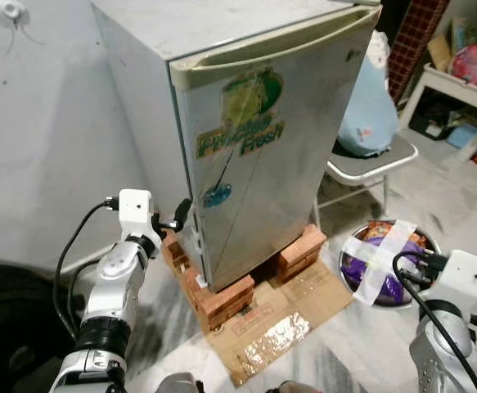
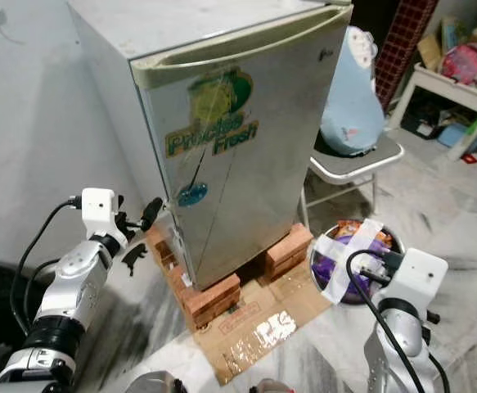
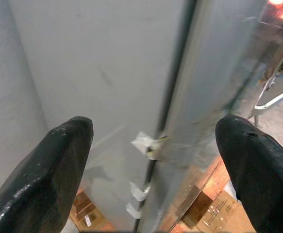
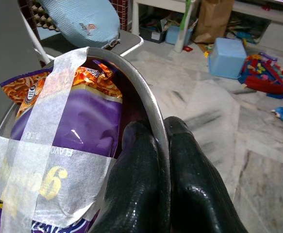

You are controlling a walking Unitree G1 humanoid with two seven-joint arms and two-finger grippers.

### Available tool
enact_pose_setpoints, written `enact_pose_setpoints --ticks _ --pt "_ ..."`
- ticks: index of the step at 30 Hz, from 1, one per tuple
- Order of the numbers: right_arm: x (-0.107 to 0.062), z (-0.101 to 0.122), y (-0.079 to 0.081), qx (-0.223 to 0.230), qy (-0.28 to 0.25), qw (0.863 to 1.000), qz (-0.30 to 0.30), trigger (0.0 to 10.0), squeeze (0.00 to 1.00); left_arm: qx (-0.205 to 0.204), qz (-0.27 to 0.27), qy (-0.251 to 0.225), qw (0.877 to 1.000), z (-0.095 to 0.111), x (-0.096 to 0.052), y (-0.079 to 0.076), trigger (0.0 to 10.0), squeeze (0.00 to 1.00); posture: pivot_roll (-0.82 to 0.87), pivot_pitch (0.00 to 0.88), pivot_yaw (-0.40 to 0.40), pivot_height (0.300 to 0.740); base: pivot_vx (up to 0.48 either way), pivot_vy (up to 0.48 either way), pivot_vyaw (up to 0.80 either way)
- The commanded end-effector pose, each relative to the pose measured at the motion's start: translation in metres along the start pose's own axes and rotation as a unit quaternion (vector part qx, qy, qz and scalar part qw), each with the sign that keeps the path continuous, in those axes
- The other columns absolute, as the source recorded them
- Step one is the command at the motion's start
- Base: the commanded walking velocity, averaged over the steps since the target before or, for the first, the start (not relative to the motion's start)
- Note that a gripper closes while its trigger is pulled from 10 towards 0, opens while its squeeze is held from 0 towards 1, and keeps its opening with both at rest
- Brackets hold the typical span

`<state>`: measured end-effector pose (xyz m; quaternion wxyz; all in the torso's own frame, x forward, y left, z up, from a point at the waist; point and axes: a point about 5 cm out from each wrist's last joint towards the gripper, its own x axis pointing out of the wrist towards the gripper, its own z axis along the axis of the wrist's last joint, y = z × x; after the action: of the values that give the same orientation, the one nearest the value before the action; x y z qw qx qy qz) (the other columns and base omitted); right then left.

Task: Restocking fridge

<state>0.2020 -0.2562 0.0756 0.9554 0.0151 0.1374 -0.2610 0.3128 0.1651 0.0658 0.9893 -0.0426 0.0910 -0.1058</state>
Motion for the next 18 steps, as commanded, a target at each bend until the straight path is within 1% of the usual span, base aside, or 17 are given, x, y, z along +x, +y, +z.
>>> enact_pose_setpoints --ticks 1,8,9,11,13,16,17,18 --pt "-0.001 0.008 0.009 0.009 -0.015 1.0 0.02 10.0 0.0 0.01 0.01 0.002 1.0 0.0 -0.002 0.008 10.0 0.0 0.02 0.0 -0.016 0.74 0.0 0.352 0.0" --pt "-0.001 0.008 0.009 0.011 -0.016 1.0 0.021 10.0 0.0 0.013 0.004 0.001 1.0 0.001 -0.001 0.006 10.0 0.0 0.02 0.0 -0.012 0.74 0.0 0.354 0.0" --pt "-0.002 0.008 0.009 0.011 -0.016 1.0 0.02 10.0 0.0 0.022 -0.001 0.002 1.0 0.001 0.0 0.005 10.0 0.0 0.02 0.0 -0.013 0.74 0.0 0.0 0.0" --pt "-0.002 0.008 0.009 0.011 -0.016 1.0 0.02 10.0 0.0 0.024 -0.005 0.001 1.0 0.001 0.0 0.003 10.0 0.0 0.02 0.0 -0.013 0.74 0.0 0.0 0.0" --pt "-0.003 0.008 0.008 0.012 -0.015 1.0 0.019 10.0 0.0 0.034 -0.015 -0.003 0.999 0.002 0.001 0.0 10.0 0.0 0.02 0.0 -0.013 0.74 0.0 0.0 0.0" --pt "-0.003 0.008 0.008 0.012 -0.013 1.0 0.019 10.0 0.0 0.032 -0.024 -0.008 0.999 0.003 0.001 -0.002 10.0 0.0 0.03 0.0 -0.013 0.74 0.0 0.0 0.0" --pt "-0.003 0.008 0.008 0.012 -0.013 1.0 0.019 10.0 0.0 0.031 -0.028 -0.011 0.999 0.004 0.002 -0.003 10.0 0.0 0.03 0.0 -0.013 0.74 0.27 0.0 0.0" --pt "-0.004 0.008 0.008 0.013 -0.011 1.0 0.02 10.0 0.0 0.029 -0.031 -0.013 0.999 0.005 0.002 -0.004 10.0 0.0 0.03 0.0 -0.013 0.74 0.304 0.0 -0.6"
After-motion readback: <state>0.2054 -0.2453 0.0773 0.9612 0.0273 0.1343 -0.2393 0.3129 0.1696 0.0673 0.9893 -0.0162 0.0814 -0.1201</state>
